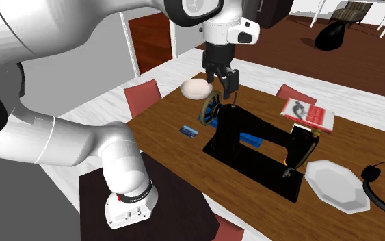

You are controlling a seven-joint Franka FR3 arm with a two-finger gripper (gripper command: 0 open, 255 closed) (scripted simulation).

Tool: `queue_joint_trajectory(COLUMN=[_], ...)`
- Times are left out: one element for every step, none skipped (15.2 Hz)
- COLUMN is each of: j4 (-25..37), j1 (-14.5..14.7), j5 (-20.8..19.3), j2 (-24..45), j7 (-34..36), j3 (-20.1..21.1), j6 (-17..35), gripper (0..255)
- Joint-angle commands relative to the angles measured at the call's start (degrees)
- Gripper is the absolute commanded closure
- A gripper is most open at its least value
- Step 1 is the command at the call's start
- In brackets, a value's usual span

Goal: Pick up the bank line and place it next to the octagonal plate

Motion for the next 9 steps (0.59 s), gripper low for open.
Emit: queue_joint_trajectory(j4=[0.00,-3.37,-6.59,-9.67,-12.59,-15.37,-17.99,-20.45,-22.75], j1=[0.00,-0.81,-1.62,-2.38,-3.08,-3.62,-3.81,-3.85,-3.74], j5=[0.00,-0.08,-0.05,0.09,0.34,0.64,0.86,1.13,1.43], j2=[0.00,-2.66,-5.22,-7.68,-10.04,-12.28,-14.35,-16.25,-17.94], j7=[0.00,3.13,6.25,9.40,12.58,15.85,19.36,22.99,26.75], j3=[0.00,1.71,3.51,5.39,7.38,9.42,11.41,13.48,15.63], j6=[0.00,1.84,3.58,5.22,6.78,8.25,9.65,10.98,12.25], gripper=[0,0,0,0,0,0,0,0,0])
